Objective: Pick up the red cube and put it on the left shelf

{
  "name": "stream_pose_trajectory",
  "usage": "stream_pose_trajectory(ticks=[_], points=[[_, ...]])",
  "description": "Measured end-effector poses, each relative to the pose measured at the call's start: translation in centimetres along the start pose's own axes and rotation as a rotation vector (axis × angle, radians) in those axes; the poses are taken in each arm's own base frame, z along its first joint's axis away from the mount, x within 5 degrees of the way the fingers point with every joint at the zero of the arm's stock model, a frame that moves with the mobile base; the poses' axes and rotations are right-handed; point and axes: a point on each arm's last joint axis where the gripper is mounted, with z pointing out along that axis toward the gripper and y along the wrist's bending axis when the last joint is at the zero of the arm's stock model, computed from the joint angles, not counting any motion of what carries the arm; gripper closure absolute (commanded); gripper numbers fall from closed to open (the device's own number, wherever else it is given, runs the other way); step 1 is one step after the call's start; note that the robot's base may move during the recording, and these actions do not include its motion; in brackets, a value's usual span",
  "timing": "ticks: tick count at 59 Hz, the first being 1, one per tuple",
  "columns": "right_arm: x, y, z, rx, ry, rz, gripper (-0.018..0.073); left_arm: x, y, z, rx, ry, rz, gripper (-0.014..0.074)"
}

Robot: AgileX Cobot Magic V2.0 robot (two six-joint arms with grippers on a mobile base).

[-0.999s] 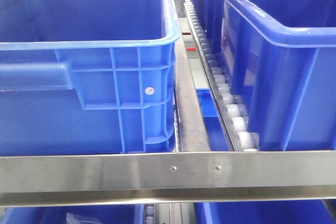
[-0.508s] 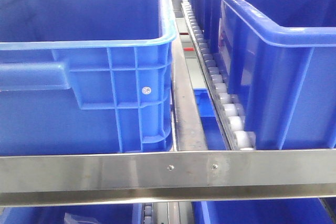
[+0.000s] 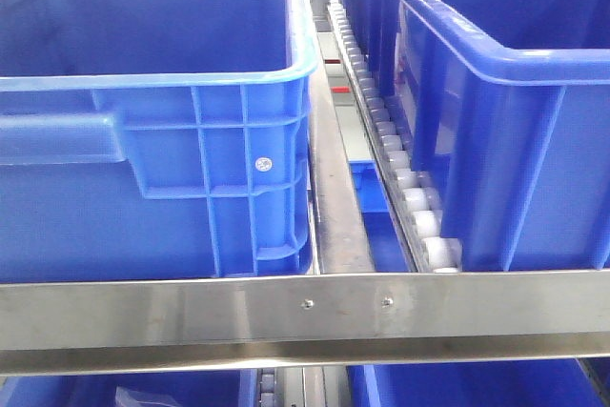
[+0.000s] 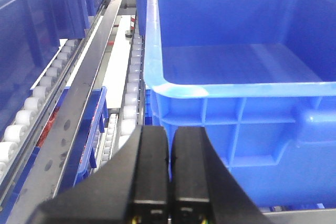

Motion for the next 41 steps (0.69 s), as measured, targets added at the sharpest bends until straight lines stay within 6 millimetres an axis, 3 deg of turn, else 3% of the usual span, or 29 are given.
stream_pose_trajectory(ticks=[22,29,41], points=[[0.6,0.0,-0.5,0.001,-0.002,0.005,0.0510,0.0,0.0,0.0,0.000,0.000,0.000,0.0495],[2.2,-0.2,-2.1,0.008,-0.024,0.007,0.0510,0.0,0.0,0.0,0.000,0.000,0.000,0.0495],[7.2,-0.9,-4.7,0.078,-0.066,0.011,0.0510,0.0,0.0,0.0,0.000,0.000,0.000,0.0495]])
